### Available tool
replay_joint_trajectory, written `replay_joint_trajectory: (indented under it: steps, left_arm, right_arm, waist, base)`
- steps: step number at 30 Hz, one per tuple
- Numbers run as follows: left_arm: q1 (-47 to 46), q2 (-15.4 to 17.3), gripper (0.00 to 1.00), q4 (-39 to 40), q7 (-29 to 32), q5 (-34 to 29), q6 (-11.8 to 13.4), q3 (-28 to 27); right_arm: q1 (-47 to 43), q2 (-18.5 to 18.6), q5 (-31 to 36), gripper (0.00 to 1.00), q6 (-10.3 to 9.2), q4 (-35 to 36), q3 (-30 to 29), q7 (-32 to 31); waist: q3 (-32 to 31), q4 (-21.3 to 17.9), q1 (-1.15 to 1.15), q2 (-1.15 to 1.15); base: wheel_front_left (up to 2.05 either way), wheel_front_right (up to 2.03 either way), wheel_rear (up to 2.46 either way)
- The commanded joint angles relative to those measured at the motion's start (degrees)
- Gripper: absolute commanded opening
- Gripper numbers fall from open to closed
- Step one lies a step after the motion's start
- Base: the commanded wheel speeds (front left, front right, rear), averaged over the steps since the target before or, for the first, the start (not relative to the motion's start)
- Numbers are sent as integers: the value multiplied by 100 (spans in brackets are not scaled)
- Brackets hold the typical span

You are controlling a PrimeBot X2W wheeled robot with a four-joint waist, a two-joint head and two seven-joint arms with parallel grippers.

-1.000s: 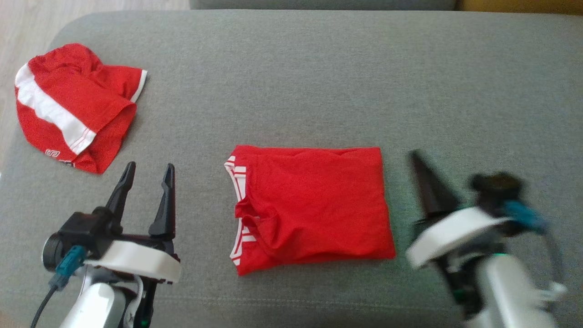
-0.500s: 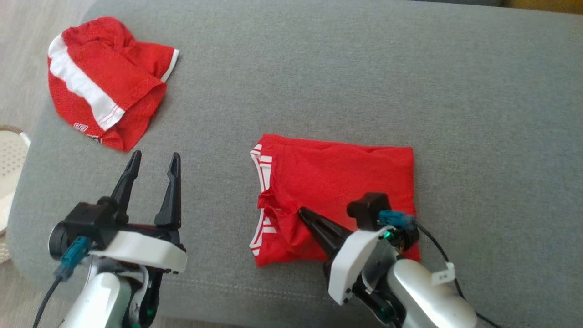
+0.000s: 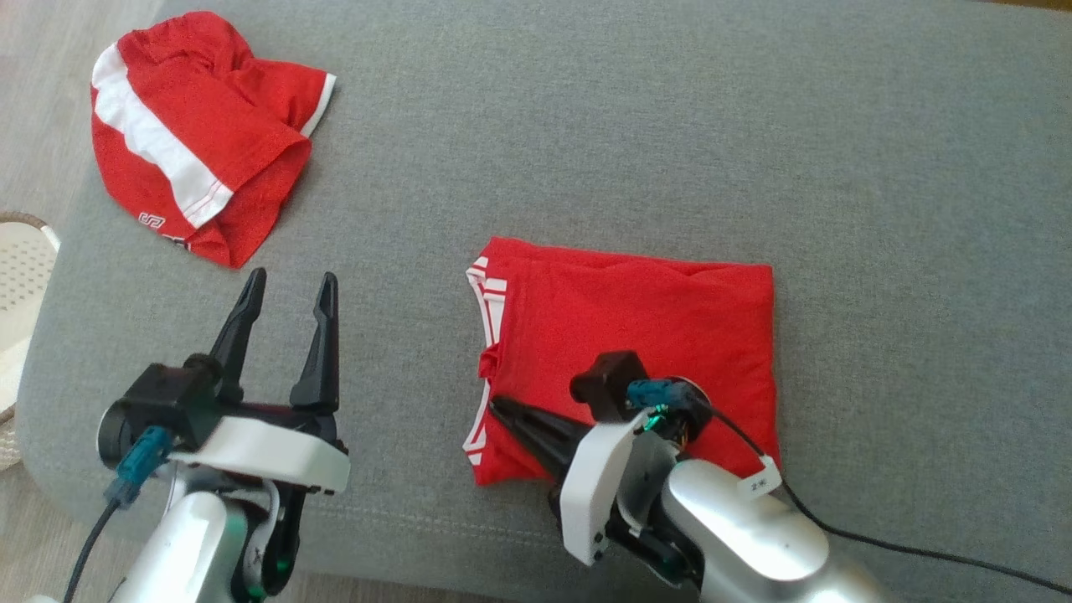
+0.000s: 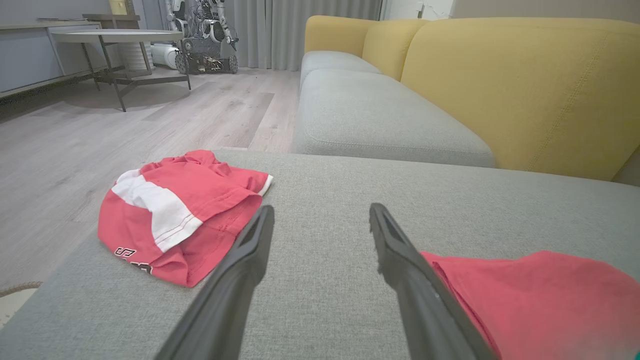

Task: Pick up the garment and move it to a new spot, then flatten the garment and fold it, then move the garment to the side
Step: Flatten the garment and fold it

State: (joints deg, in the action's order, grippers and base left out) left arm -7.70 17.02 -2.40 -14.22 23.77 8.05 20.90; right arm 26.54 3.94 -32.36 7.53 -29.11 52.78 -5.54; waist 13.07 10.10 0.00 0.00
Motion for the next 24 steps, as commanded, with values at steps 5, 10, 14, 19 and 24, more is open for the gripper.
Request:
replay_joint_trajectory:
  steps: [5,10,14,19,24]
  left_arm:
    - [-247,87,100,120,-67,-69,-2,-296]
    - [-149,142,100,125,-70,-82,34,-361]
    - [-62,194,100,168,-63,-78,65,-389]
    - [7,257,100,238,-18,-55,99,-412]
    - [66,344,100,310,39,-23,130,-455]
  right_arm:
    - [237,-106,-141,0,-4,166,-124,407]
    - [205,-106,63,0,-4,328,-1315,951]
    - [-49,2,607,50,-4,626,-2579,1110]
    - [-673,114,1242,100,-4,1381,-4016,934]
    - [-1507,61,1860,100,-4,2414,-5039,505]
  waist:
    - [-39,-71,0,0]
    - [-177,-261,0,0]
    - [-285,-424,0,0]
    - [-379,-561,0,0]
    - [-473,-669,0,0]
  base:
    - [0,0,0]
    - [0,0,0]
    - [0,0,0]
    - [0,0,0]
    - [0,0,0]
